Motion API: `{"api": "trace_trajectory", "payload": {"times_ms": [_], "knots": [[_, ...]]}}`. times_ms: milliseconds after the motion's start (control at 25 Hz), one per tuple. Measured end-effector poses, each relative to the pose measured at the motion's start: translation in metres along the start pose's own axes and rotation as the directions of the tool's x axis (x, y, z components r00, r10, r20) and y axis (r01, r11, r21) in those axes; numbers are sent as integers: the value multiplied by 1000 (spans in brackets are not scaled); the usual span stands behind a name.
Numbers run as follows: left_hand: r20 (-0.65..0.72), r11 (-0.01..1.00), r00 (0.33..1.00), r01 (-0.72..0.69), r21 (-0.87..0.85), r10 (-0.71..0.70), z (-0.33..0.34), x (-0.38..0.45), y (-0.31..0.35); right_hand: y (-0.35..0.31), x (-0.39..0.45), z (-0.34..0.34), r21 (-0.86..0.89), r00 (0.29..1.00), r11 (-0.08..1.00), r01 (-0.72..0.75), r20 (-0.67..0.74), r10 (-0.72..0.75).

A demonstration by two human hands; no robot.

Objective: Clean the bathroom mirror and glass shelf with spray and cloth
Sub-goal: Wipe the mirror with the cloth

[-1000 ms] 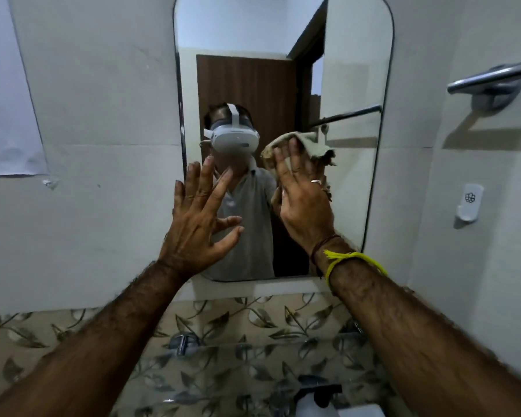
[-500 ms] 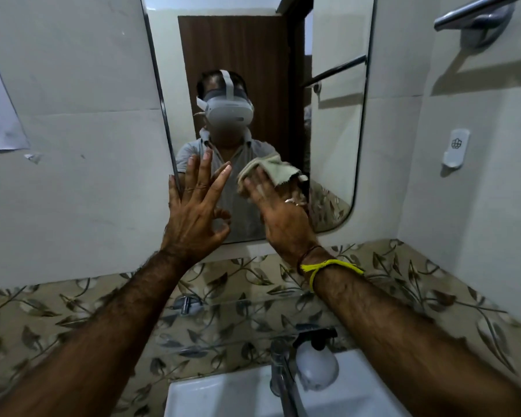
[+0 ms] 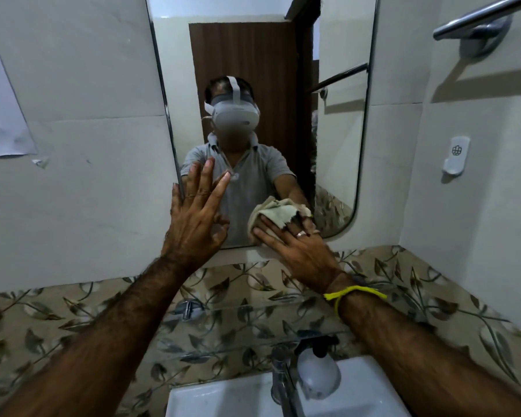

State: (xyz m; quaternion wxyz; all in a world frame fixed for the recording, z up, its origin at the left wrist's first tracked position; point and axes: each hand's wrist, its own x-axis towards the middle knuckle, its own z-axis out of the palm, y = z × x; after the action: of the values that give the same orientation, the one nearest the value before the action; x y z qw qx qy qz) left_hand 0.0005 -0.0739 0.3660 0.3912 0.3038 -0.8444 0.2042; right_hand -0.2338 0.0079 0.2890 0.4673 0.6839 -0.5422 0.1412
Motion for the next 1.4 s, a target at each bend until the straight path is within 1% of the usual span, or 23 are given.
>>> {"api": "trace_trajectory", "payload": {"times_ms": [80, 200, 240, 280, 360, 400, 440, 520, 640, 680, 800, 840, 880, 920, 960, 1000, 1040, 1160, 1200, 1240, 1320, 1360, 1400], "knots": [[-13, 1000, 1000, -11, 3, 11, -1, 1, -1, 18, -5, 1, -39, 1000, 999, 25, -18, -26], [-78, 998, 997, -23, 60, 28, 0, 8, 2, 24, 22, -13, 87, 966, 973, -213, -130, 223], [-109, 995, 993, -36, 91, 46, -1, 13, 4, 22, 34, -18, 122, 957, 963, -239, -139, 255], [-135, 992, 989, -53, 113, 68, -3, 19, 5, 19, 42, -20, 119, 971, 975, -190, -127, 204], [-170, 987, 979, -88, 136, 111, -9, 33, 4, 27, 40, -15, 34, 998, 999, 42, -48, -41], [-193, 983, 973, -96, 159, 126, -14, 42, 1, 40, 38, -16, -12, 989, 989, 146, -10, -146], [-210, 979, 968, -96, 181, 134, -19, 49, -1, 54, 38, -20, -43, 982, 981, 190, 9, -190], [-254, 977, 958, -81, 196, 130, -27, 63, -4, 79, 51, -33, -55, 994, 993, 102, -38, -104], [-295, 986, 952, -36, 164, 84, -30, 79, -3, 81, 89, -56, 58, 965, 973, -224, -128, 230], [-302, 987, 950, -32, 159, 79, -31, 84, -2, 78, 99, -61, 65, 964, 974, -218, -139, 225], [-328, 984, 940, -39, 174, 96, -37, 97, -3, 96, 102, -67, -81, 991, 990, 111, -63, -117], [-332, 981, 937, -46, 186, 107, -41, 102, -6, 109, 103, -70, -111, 988, 984, 140, -52, -146], [-338, 978, 933, -52, 200, 119, -46, 107, -10, 119, 109, -74, -110, 993, 991, 73, -85, -83], [-342, 975, 931, -55, 214, 128, -51, 113, -14, 125, 120, -77, -65, 990, 995, -73, -127, 65], [-342, 972, 930, -51, 231, 130, -56, 120, -17, 125, 132, -83, 29, 954, 967, -252, -160, 253], [-345, 968, 930, -40, 247, 126, -61, 126, -20, 120, 146, -87, 99, 912, 928, -359, -176, 371], [-356, 967, 927, -28, 253, 120, -66, 133, -22, 113, 158, -91, 98, 910, 928, -360, -181, 372], [-386, 963, 912, -35, 268, 141, -85, 156, -31, 118, 171, -97, -44, 992, 998, -45, -123, 39], [-387, 956, 907, -52, 287, 166, -91, 162, -34, 125, 172, -104, -60, 992, 998, -32, -124, 24], [-387, 949, 901, -74, 305, 194, -97, 170, -36, 133, 177, -110, -48, 982, 993, -108, -163, 98], [-387, 945, 893, -107, 310, 228, -110, 185, -39, 140, 195, -121, 97, 894, 924, -370, -232, 383], [-394, 946, 890, -110, 305, 231, -116, 195, -40, 137, 208, -128, 163, 856, 887, -433, -234, 461], [-405, 948, 885, -109, 299, 229, -123, 205, -40, 134, 220, -134, 160, 863, 896, -414, -246, 442]]}}
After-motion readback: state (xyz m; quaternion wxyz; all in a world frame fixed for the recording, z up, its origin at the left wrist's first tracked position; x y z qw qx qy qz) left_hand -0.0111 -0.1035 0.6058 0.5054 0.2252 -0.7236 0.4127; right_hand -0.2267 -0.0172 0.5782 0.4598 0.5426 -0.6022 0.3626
